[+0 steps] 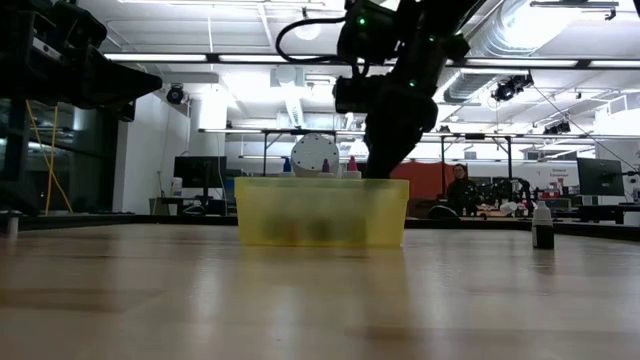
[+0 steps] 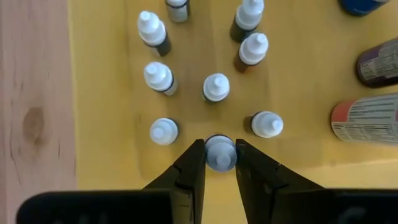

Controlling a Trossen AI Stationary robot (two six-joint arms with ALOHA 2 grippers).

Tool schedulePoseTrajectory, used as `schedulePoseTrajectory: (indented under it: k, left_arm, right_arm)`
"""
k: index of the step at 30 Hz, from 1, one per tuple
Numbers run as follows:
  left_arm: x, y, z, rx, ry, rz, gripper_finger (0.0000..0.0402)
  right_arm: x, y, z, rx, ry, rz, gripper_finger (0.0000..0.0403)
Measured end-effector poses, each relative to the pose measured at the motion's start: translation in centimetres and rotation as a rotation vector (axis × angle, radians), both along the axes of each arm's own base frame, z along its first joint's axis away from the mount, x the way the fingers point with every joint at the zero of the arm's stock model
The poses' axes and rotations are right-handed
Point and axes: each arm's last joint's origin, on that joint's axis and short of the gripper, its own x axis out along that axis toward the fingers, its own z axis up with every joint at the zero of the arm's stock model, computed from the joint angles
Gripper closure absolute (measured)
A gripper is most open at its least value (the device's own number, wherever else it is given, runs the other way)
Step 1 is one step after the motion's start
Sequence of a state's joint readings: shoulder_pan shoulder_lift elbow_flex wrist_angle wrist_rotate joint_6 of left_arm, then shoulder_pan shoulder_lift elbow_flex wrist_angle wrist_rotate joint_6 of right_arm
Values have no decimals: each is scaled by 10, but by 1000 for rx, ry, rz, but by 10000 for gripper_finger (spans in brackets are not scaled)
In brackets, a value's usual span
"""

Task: Pick & Place food coloring
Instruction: Put the small green food coloring bottle in the yellow transparent bin

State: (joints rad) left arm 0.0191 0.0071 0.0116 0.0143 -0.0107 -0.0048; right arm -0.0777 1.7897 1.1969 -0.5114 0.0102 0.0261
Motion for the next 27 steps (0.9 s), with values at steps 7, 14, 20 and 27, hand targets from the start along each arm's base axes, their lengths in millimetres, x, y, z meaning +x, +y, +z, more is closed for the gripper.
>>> schedulePoseTrajectory:
  k: [7,14,20,27]
  left_arm:
    - [0,0,0,0,0,0,401]
    - [0,0,0,0,0,0,401]
    - [0,0,0,0,0,0,401]
    - [0,0,0,0,0,-1,401]
  right_arm:
    - [0,-1,0,-6,-2,-8,334]
    - [1,-3,0,-6,-9,-12,334]
    - [2,-3,-3,3,-5,-9,334]
    - [12,-3,-9,37,-3,-34,334]
